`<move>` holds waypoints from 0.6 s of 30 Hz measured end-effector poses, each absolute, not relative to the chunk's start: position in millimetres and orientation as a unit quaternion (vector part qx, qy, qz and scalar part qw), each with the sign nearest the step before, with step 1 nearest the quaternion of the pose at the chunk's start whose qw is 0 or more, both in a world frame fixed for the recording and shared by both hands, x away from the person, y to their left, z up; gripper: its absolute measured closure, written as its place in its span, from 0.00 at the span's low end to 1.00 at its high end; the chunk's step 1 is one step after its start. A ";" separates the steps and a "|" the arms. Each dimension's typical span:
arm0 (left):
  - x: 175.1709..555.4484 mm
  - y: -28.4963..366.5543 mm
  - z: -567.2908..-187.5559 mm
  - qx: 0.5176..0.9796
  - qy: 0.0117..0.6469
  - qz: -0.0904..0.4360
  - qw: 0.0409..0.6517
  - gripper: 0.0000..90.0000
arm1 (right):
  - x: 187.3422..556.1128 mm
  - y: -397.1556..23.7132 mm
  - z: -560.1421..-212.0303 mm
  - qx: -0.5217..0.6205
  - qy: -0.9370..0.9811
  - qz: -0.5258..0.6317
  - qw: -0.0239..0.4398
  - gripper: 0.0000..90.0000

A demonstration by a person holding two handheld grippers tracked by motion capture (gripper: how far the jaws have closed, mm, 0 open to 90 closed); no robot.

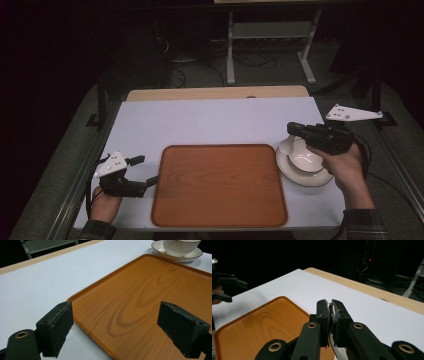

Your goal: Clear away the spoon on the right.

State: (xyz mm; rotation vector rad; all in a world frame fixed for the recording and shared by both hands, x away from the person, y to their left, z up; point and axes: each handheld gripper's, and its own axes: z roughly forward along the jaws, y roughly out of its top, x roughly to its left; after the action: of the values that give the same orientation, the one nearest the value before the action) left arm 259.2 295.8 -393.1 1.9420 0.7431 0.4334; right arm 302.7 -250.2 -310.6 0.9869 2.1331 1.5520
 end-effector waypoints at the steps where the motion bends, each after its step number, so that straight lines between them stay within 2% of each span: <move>1: 259.2 296.1 -393.0 0.799 0.305 0.179 0.487 0.14 | 302.5 -248.7 -310.9 0.346 0.748 0.543 0.160 0.94; 18: 258.4 298.3 -391.9 0.798 0.307 0.181 0.487 0.14 | 304.9 -210.3 -332.1 0.321 0.788 0.511 0.119 0.93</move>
State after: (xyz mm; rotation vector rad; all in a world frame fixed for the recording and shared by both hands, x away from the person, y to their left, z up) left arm 258.4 298.3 -391.9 1.9398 0.7463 0.4401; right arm 304.9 -210.3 -332.1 0.9398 2.3047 1.4956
